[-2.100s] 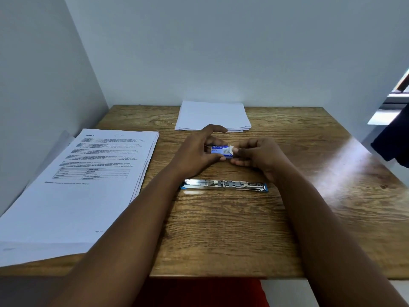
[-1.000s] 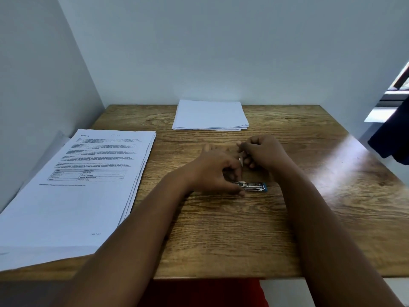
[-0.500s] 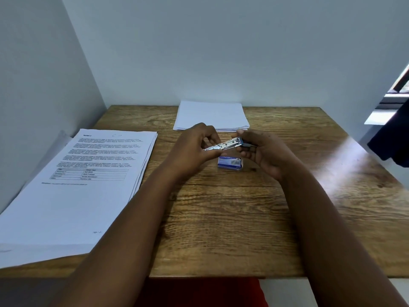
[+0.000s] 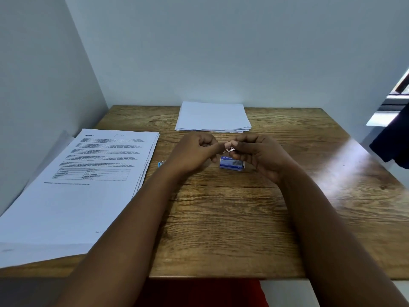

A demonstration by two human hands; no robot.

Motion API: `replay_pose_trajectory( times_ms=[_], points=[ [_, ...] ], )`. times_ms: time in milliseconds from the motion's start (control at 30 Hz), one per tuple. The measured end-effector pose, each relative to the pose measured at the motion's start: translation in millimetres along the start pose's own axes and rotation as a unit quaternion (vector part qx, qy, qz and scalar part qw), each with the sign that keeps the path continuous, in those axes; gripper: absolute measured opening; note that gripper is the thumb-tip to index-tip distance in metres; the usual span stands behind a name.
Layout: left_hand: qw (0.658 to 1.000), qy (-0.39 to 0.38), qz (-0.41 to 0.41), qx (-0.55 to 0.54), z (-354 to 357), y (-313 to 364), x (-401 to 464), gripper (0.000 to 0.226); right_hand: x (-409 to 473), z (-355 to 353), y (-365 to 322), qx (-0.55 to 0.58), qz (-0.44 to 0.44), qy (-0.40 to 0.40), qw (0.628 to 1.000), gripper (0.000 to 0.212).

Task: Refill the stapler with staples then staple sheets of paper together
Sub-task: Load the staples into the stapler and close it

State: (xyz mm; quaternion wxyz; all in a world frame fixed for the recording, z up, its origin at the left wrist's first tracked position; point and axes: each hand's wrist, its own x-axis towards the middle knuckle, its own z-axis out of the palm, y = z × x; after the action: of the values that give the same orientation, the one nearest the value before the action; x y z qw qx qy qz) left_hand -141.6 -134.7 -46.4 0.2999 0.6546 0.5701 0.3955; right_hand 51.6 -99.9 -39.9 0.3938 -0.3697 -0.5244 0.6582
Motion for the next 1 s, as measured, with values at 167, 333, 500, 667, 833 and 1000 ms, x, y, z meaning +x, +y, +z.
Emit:
replay_pose_trajectory(
  times_ms=[167, 333, 500, 667, 833, 1000],
  points=[
    [0.999, -0.025, -0.014, -0.021, -3, 1, 1, 0.029, -1, 2, 0, -0.009, -0.003, 0.007, 1.000, 0.012],
    [0.998, -0.046, -0.021, -0.031, -2, 2, 0, 0.022, 0, 3, 3, -0.074, -0.017, 0.037, 0.996, 0.022],
    [0.997, -0.031, -0.040, -0.066, 0, 4, -1, 0.010, 2, 3, 4, -0.075, -0.015, 0.073, 0.994, 0.010],
    [0.999, -0.042, 0.001, -0.026, -3, 12, -3, 0.036, 3, -1, 4, -0.054, -0.014, 0.096, 0.994, 0.011],
    [0.999, -0.026, -0.008, -0.031, -2, 4, 0, 0.029, 3, -3, 1, -0.021, -0.016, 0.134, 0.991, 0.006],
    [0.999, -0.003, 0.052, 0.015, 0, -2, 5, 0.019, 4, -5, -2, 0.002, -0.010, 0.153, 0.988, 0.009]
  ],
)
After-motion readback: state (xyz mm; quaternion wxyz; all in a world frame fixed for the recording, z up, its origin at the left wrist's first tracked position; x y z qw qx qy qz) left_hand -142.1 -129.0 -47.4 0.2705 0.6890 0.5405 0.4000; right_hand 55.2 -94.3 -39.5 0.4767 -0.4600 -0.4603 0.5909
